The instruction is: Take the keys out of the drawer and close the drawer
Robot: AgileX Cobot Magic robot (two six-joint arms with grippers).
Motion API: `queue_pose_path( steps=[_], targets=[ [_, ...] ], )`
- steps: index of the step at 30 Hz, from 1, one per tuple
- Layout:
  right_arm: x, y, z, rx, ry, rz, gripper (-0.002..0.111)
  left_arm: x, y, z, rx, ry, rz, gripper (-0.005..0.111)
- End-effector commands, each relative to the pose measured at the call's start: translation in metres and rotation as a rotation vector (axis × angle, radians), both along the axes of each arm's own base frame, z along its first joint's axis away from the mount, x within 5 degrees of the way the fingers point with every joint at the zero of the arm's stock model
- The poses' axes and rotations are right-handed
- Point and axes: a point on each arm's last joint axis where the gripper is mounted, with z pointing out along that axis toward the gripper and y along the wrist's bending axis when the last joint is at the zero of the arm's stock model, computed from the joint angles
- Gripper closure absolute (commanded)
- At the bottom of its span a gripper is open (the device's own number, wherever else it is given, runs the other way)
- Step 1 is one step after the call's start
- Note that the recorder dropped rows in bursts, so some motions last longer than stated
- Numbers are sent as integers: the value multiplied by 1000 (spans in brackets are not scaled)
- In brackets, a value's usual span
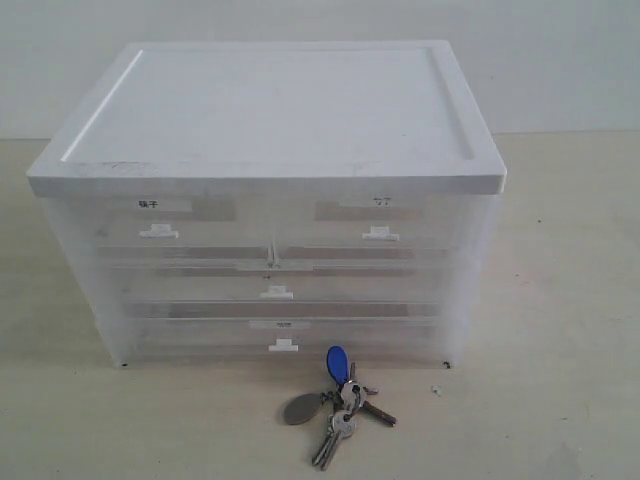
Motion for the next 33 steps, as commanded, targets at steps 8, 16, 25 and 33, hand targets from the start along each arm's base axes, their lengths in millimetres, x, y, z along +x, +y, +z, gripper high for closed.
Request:
queue_pose_path(
  steps=[8, 16, 25, 33],
  targets=[
    [-4, -7, -1, 45, 16, -70, 108, -4, 4, -1, -27, -15, -16, 102],
    [-1, -14, -5, 76, 68, -135, 108, -3, 7, -6, -46, 42, 2, 102],
    [-1, -14, -5, 76, 66, -133, 108, 5, 23, -26, -44, 276, 197, 102],
    [-1, -14, -5, 76, 66, -133, 108, -1, 9, -39, -147, 500, 29, 102]
  ],
)
